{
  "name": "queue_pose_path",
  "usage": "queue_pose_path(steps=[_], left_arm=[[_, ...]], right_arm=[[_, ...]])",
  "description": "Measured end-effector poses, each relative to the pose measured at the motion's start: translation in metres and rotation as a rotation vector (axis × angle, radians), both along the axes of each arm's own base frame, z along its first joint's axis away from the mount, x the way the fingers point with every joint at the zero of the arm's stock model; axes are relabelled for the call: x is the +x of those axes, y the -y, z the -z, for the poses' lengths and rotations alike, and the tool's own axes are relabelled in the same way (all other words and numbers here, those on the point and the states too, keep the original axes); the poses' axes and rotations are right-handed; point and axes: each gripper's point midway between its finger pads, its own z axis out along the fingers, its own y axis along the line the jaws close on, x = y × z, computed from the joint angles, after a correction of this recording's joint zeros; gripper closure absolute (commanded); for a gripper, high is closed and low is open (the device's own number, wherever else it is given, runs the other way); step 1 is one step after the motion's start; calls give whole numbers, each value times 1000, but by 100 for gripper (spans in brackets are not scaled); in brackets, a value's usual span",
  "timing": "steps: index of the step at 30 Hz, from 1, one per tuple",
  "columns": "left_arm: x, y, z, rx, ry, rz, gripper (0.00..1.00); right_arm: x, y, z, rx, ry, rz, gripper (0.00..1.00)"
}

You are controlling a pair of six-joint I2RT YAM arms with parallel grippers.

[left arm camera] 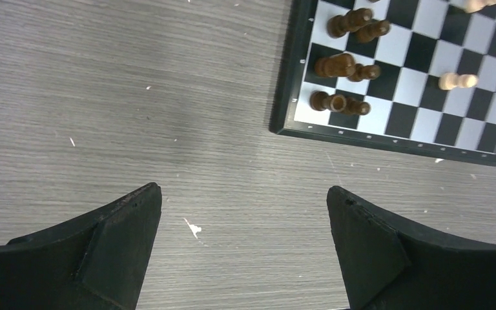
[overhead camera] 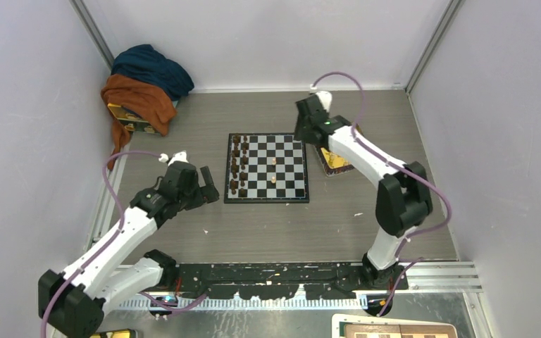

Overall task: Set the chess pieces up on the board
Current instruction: Pick up the chess piece from the chessboard.

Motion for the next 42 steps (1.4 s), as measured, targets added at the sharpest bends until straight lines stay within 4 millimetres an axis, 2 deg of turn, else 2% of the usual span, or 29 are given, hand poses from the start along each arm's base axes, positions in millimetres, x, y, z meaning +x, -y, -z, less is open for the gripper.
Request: queue_pose_path(steps=[3, 7, 12, 15, 21, 30, 34, 39, 42], left_arm=[[2, 0, 10, 40, -64, 1, 3], [6, 0, 13, 67, -92, -4, 4], [9, -1, 10, 76, -86, -12, 4], [10, -2, 12, 85, -95, -15, 4], [10, -2, 19, 98, -120, -14, 5], [10, -2, 23, 110, -137, -10, 5], [12, -1, 22, 115, -136, -5, 5], [15, 0, 21, 124, -134, 7, 5], [15, 0, 22, 127, -137, 8, 5]], right_arm=[[-5, -38, 21, -32, -53, -113, 51], [-18, -71, 53, -78, -131, -219, 52], [-34, -87, 82, -114, -210, -281, 53], [-39, -94, 93, -122, -235, -305, 53], [-38, -107, 98, -117, -247, -337, 53], [-25, -123, 88, -107, -222, -364, 52], [-22, -125, 94, -114, -232, -366, 53], [-24, -124, 105, -129, -260, -366, 58], [-25, -123, 107, -134, -266, -368, 65]])
